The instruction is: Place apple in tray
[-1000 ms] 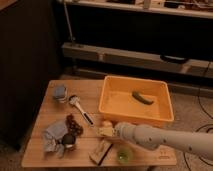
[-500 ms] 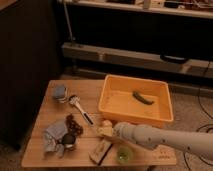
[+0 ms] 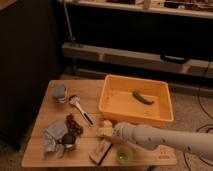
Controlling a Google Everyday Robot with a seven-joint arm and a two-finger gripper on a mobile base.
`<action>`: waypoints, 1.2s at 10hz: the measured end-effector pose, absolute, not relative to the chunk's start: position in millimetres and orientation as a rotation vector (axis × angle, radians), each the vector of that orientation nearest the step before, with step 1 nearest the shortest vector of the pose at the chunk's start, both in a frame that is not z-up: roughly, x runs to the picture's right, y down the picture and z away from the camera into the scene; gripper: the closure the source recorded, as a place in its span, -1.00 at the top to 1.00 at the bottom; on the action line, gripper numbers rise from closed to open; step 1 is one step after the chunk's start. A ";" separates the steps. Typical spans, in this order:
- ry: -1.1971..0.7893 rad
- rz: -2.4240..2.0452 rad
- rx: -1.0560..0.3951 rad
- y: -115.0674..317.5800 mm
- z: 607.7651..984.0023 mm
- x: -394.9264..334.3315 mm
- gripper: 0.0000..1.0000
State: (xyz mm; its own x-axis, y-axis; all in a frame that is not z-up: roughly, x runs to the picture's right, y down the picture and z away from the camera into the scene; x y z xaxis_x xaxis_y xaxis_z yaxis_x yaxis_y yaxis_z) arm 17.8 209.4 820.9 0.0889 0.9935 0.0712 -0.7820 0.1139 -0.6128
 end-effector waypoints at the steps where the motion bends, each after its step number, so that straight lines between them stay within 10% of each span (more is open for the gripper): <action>1: -0.542 1.398 -0.482 209.4 820.9 17.6 0.45; 8: -0.540 1.397 -0.490 212.6 820.1 17.6 -0.92; 12: -0.551 1.375 -0.507 217.0 826.8 7.3 -1.00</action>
State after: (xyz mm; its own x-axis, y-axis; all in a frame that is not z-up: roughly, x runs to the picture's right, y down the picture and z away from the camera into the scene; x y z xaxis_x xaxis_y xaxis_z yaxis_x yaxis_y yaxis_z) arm 7.3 217.0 826.8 0.1092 0.9916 0.0692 -0.7649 0.1283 -0.6312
